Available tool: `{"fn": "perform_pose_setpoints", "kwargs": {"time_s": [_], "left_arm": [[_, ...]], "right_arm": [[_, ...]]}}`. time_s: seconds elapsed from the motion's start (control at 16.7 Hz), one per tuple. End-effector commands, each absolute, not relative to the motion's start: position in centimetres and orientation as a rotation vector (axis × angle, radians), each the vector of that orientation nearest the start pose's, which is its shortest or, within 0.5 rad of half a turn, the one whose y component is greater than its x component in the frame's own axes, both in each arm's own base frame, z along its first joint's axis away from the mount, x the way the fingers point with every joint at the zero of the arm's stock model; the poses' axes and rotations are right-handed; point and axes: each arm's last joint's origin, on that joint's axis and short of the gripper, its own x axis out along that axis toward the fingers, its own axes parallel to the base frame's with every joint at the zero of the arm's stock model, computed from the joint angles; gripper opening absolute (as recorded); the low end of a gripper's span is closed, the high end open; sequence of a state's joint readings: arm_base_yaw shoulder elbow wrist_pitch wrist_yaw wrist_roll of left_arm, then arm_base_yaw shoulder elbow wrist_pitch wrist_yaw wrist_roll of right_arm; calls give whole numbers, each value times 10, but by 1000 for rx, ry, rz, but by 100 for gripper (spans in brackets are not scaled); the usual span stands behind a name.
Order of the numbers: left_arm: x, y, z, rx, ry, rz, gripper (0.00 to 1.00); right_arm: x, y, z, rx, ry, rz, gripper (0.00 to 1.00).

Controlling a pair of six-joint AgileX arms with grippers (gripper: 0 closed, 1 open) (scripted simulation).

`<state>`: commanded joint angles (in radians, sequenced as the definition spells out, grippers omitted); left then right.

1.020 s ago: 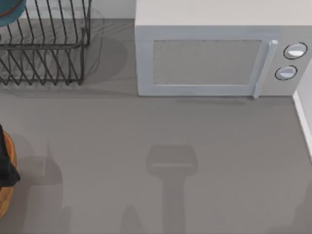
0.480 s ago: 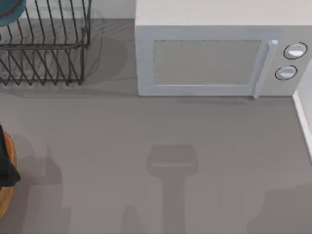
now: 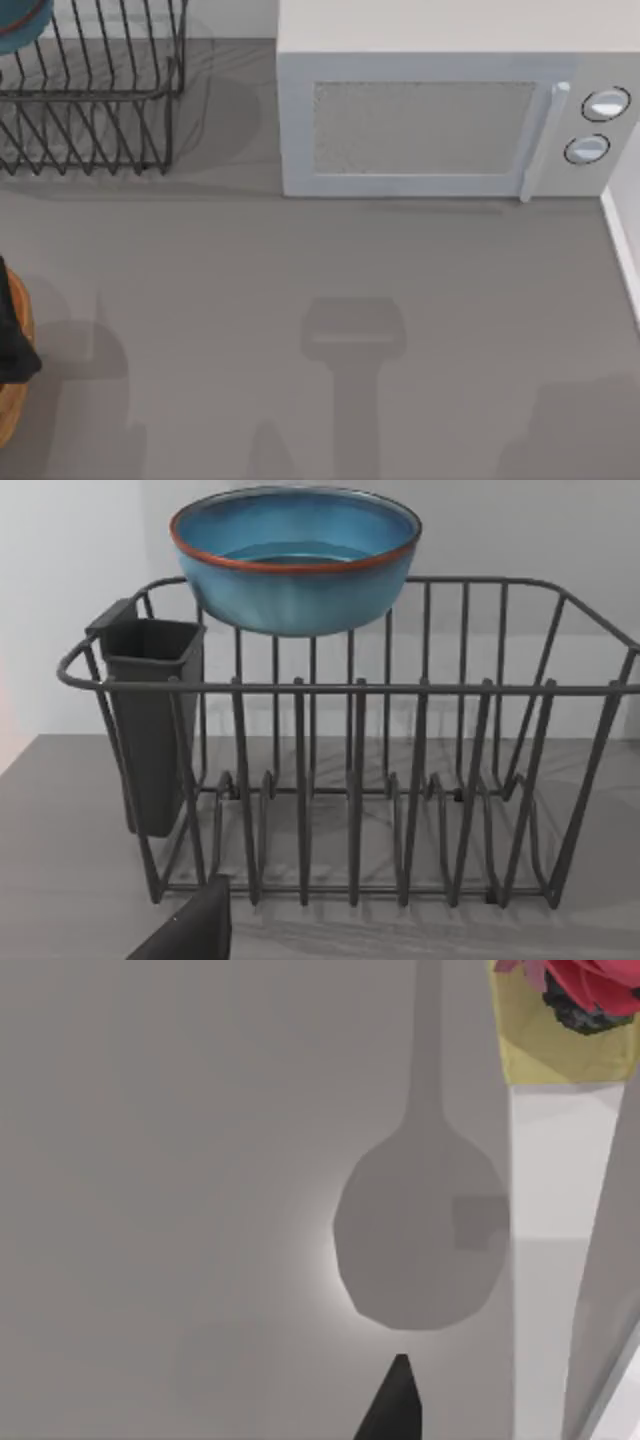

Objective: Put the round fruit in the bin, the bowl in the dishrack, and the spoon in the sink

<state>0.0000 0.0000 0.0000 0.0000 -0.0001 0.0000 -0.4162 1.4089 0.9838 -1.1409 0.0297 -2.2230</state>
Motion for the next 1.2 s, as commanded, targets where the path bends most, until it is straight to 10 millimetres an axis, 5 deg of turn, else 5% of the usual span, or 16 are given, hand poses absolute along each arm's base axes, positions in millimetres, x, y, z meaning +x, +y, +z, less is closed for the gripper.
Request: {"fn": "perform_pose_setpoints", "kwargs": {"time_s": [0.3, 0.72, 0.96, 1.2], "left_arm": [[106, -1, 160, 0, 0, 0, 100], [106, -1, 160, 0, 0, 0, 100], [106, -1, 160, 0, 0, 0, 100], [106, -1, 160, 0, 0, 0, 100]], "right_arm": [[264, -107, 229, -1363, 1131, 1434, 0], [394, -117, 255, -1410, 1116, 1412, 0], [453, -104, 244, -1431, 1105, 1384, 0], [486, -84, 220, -1426, 1108, 1369, 0]]}}
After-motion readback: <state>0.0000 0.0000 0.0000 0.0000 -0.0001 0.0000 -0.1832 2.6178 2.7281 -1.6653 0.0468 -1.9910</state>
